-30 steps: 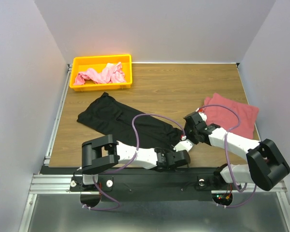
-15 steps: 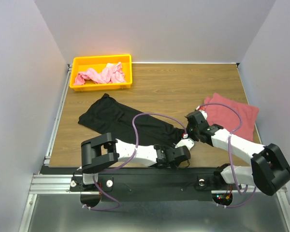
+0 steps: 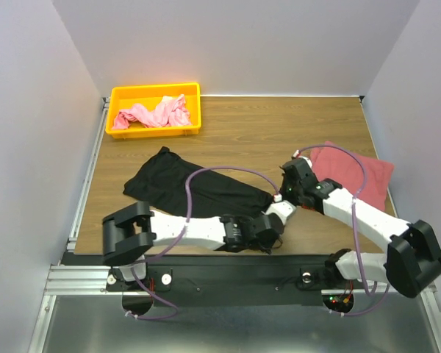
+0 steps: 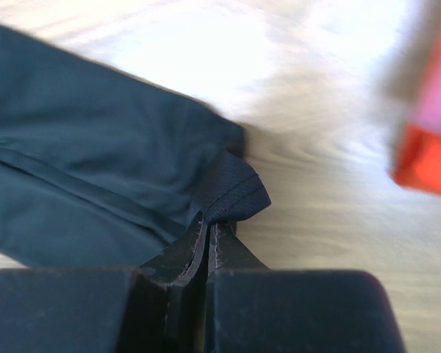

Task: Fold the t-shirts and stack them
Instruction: Fold the tshirt

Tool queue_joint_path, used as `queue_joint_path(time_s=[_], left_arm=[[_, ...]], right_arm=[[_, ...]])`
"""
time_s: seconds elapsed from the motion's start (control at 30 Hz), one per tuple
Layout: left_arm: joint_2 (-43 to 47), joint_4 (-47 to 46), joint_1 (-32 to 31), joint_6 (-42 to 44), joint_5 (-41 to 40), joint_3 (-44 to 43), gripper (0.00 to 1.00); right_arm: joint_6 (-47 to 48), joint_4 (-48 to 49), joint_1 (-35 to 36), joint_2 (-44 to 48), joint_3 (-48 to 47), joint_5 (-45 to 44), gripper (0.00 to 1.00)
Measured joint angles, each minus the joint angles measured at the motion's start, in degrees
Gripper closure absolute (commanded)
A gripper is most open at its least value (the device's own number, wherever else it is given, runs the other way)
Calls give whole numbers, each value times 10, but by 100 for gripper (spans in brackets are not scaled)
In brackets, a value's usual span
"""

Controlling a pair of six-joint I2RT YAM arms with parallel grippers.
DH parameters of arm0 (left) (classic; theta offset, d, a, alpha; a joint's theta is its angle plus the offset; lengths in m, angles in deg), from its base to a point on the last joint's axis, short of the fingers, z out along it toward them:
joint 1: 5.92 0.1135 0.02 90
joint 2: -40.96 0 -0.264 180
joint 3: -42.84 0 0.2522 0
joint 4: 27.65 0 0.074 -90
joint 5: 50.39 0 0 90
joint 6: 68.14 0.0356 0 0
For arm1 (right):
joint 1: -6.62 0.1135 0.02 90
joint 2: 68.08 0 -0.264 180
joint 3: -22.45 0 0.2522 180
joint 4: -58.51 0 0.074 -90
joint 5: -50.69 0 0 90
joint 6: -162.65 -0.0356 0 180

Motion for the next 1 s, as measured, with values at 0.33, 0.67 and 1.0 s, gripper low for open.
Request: queue_joint_path(time_s=[0.33, 0.67, 1.0], left_arm=[[151, 29, 102, -66, -30, 126, 100], [261, 104, 169, -121, -61, 182, 100], [282, 174, 267, -179, -101, 208, 100]], right_arm=[[12, 19, 68, -144, -142, 17, 100], [23, 50, 120, -303, -309, 34, 100], [38, 58, 132, -431, -447, 54, 100]])
